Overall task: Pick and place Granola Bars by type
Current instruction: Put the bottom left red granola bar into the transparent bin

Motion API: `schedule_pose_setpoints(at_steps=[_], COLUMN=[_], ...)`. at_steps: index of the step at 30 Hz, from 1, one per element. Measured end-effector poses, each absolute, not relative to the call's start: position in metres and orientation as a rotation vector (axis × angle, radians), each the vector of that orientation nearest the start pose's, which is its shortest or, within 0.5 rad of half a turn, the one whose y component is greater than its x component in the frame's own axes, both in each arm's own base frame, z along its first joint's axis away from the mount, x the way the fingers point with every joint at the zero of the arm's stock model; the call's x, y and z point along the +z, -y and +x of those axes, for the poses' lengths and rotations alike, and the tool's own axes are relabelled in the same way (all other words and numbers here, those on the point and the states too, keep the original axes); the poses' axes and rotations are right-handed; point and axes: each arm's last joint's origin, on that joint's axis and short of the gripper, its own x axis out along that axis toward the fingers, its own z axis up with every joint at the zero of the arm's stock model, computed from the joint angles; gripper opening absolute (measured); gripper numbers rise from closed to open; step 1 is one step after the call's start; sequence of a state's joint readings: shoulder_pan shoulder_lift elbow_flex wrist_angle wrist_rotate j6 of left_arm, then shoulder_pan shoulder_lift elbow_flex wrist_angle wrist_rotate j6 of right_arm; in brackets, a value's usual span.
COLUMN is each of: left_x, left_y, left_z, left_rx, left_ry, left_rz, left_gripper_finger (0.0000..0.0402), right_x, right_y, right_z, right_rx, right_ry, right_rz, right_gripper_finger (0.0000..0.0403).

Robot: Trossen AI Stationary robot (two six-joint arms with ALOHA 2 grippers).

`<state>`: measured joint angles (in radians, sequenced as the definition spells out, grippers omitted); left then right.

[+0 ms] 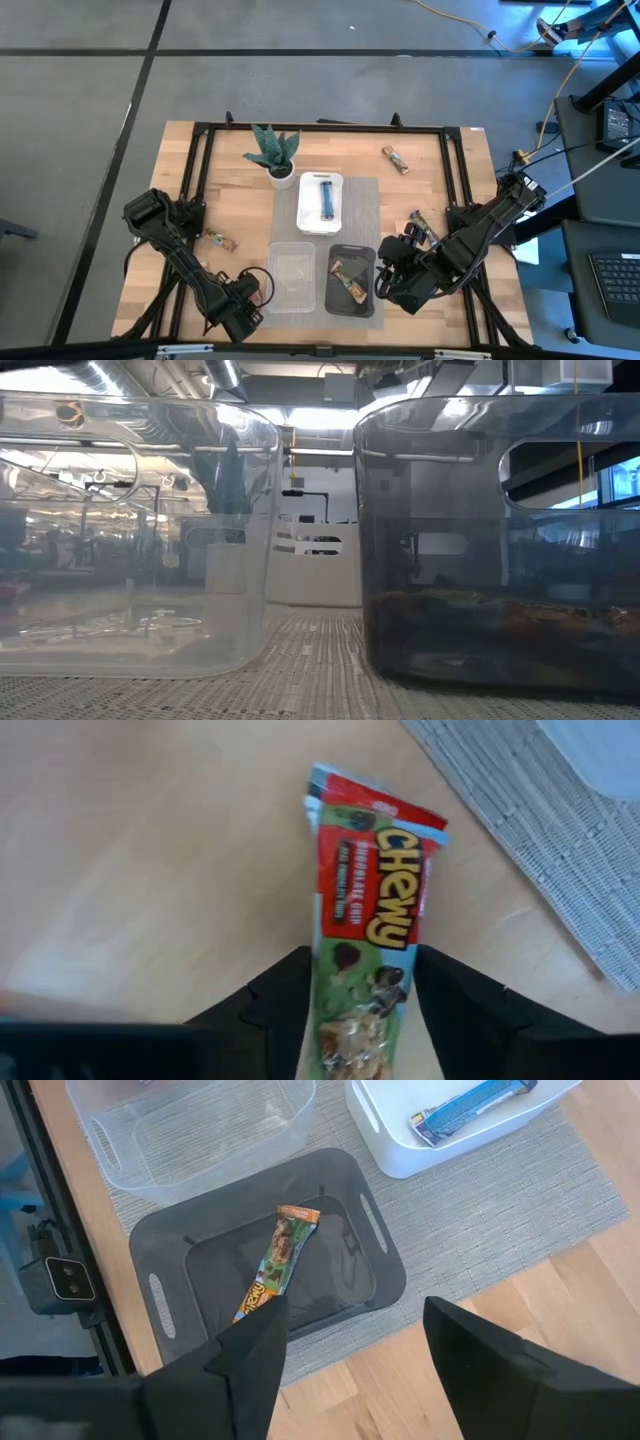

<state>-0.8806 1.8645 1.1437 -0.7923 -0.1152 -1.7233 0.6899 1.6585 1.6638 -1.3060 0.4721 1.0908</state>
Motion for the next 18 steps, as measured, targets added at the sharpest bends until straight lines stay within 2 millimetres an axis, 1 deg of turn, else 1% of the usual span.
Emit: schedule_pose_setpoints(at_steps=[3,14,18], left_x=[0.1396,0.1397,0.1433], left_y=[0.2473,0.2468,0.2461], left_z=[0.2081,0.2074,0.2068], left_rx=[0.625,0.62,0.601], left_ry=[-1.342,-1.355,-1.36], left_rz=[-0.693,-0.681,-0.691], left_gripper_finger=[0.0156,0.0105,0.01], right_x=[0.3377,0.3376,0.3376], right_y=[-0.1889,-0.1888,-0.1889], right_z=[0.2496,0.2496,0.2496], right_rx=[-0.398,-0.397,-0.396], right_ry=[-1.006,-1.007,-1.007], right_rz=[0.267,0.266,0.265], right_gripper_finger=[0.0236,0.0236,0.0236])
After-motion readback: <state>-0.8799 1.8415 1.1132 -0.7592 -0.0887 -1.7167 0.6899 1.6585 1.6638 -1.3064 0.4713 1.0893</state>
